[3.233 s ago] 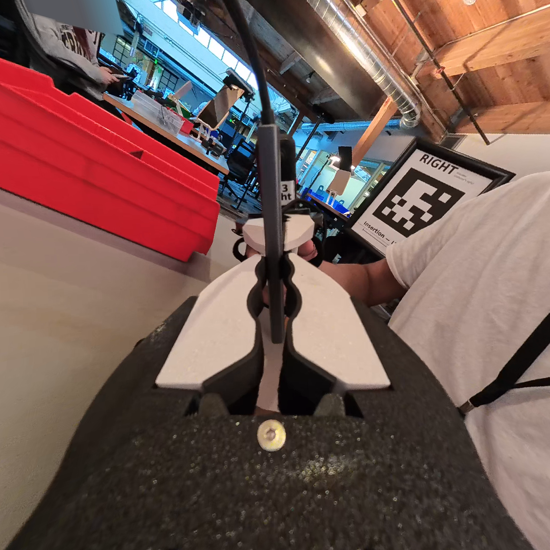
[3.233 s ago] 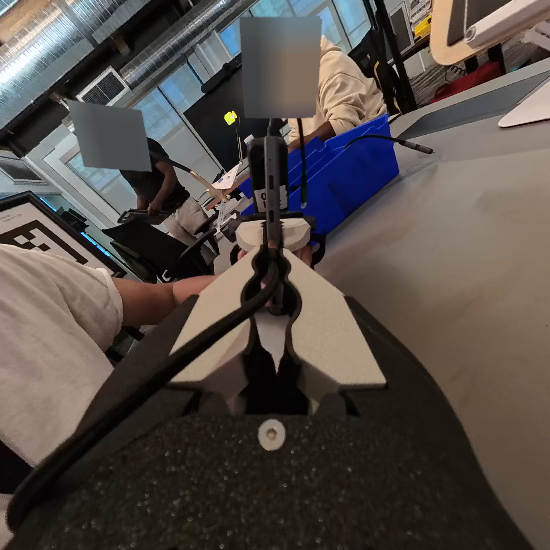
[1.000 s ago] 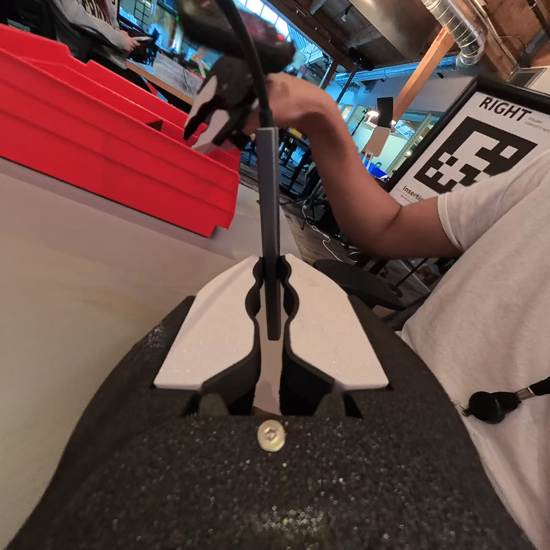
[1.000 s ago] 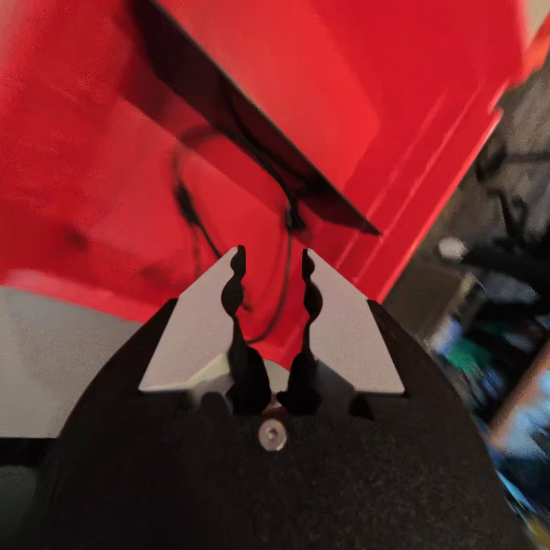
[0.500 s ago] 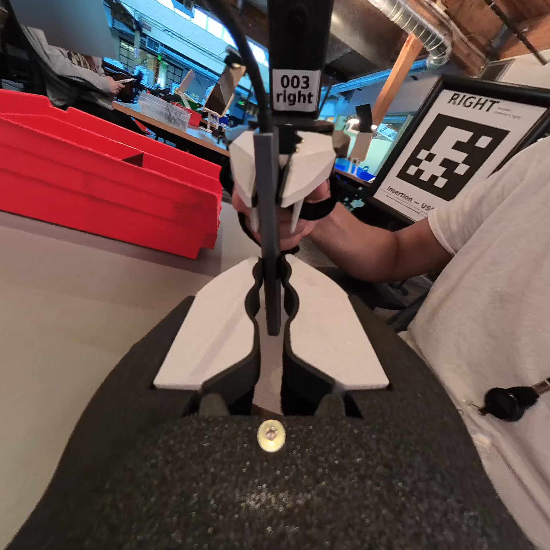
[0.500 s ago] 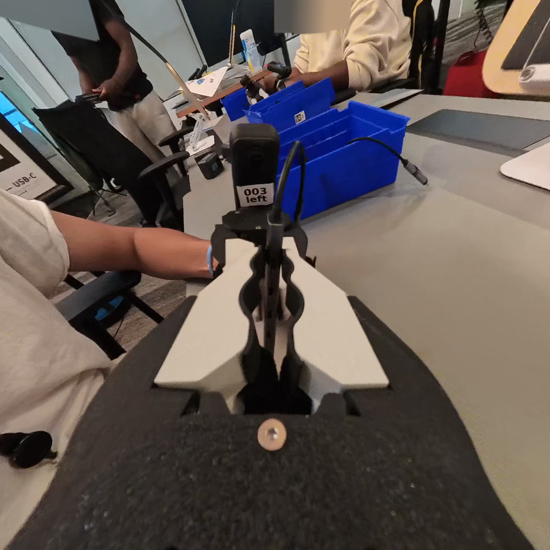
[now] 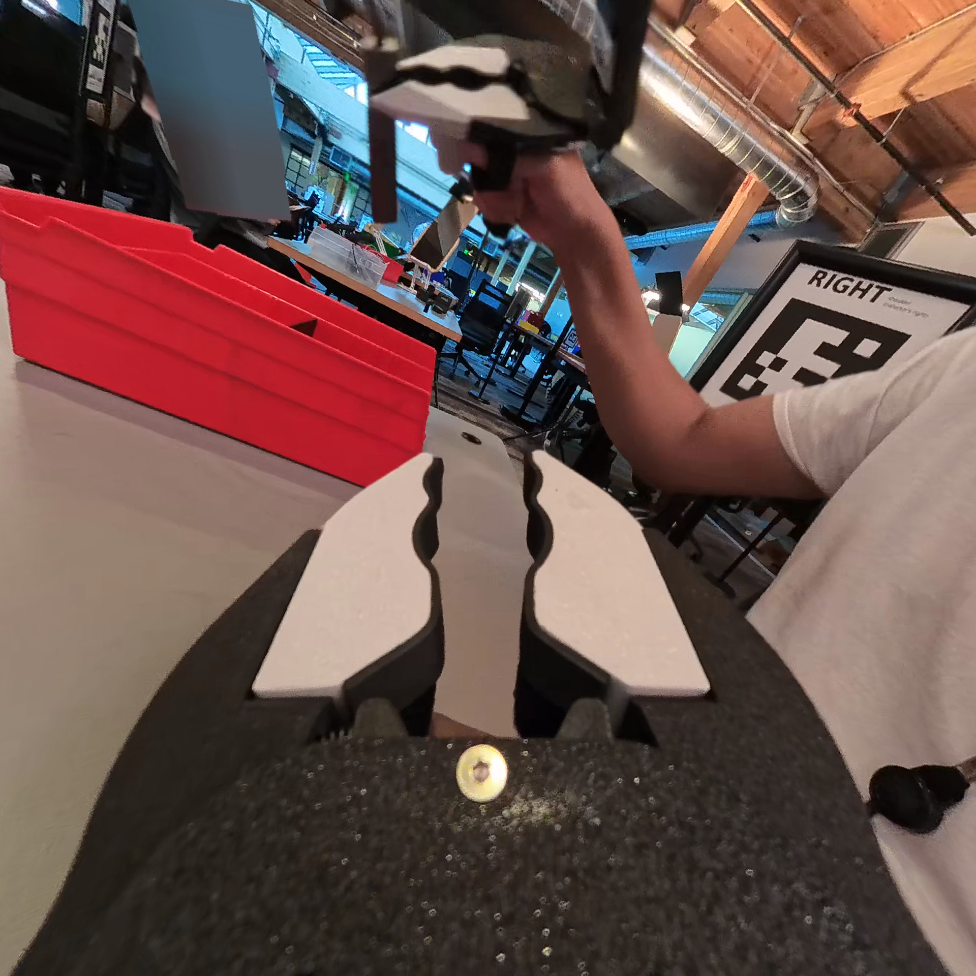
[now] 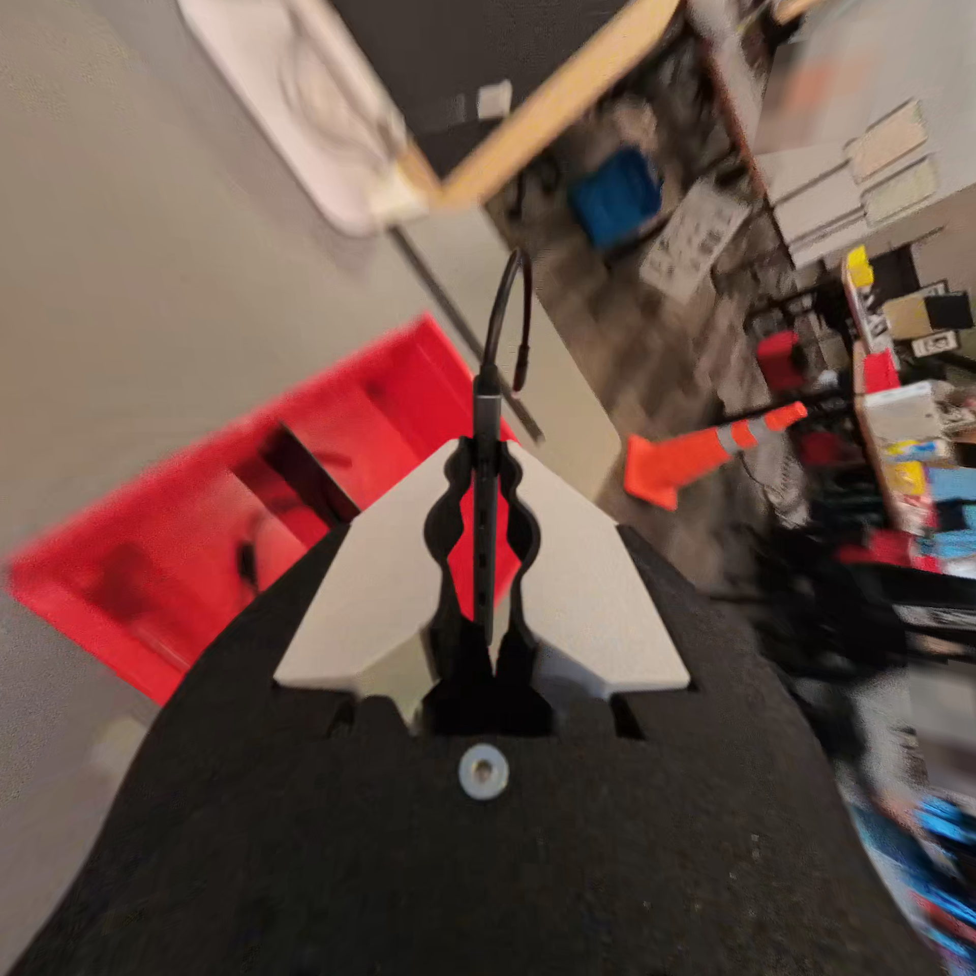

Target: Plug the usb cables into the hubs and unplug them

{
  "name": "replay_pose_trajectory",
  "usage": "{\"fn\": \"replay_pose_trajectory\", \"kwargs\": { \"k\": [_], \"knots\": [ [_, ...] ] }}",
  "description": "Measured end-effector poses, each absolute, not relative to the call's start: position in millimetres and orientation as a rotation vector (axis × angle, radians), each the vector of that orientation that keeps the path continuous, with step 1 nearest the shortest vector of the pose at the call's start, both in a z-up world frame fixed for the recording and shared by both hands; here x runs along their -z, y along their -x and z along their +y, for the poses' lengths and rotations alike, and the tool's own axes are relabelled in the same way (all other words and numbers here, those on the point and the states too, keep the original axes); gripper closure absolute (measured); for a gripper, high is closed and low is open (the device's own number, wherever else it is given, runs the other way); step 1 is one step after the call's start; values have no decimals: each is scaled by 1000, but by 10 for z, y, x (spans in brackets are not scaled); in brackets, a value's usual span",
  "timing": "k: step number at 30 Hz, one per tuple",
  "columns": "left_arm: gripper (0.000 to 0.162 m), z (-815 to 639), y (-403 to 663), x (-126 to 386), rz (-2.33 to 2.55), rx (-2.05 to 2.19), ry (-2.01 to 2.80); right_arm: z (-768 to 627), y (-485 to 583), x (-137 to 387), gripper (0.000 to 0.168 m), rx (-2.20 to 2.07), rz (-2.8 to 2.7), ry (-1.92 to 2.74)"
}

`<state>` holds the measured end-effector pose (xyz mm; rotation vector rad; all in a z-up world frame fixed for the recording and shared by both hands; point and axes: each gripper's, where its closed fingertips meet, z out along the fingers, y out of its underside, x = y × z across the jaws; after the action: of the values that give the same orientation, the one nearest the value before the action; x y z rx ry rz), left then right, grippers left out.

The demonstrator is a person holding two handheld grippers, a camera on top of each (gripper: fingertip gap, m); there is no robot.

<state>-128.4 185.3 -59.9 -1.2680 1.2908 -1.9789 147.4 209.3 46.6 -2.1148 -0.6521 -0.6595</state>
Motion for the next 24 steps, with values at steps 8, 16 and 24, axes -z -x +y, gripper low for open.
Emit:
{"fn": "replay_pose_trajectory", "kwargs": {
  "k": [8,16,24],
  "knots": [
    [133,1726,1251,688,1373,1950,1262,2579,-1966,1122,160,387,-973,2606],
    [133,1752,1258,712,1381,1951,1279,2789,-1822,1723,146,-105,-737,2731],
    [133,1749,1259,690,1378,1944,1272,2764,-1805,687,130,-155,-266,2287]
  ]
}}
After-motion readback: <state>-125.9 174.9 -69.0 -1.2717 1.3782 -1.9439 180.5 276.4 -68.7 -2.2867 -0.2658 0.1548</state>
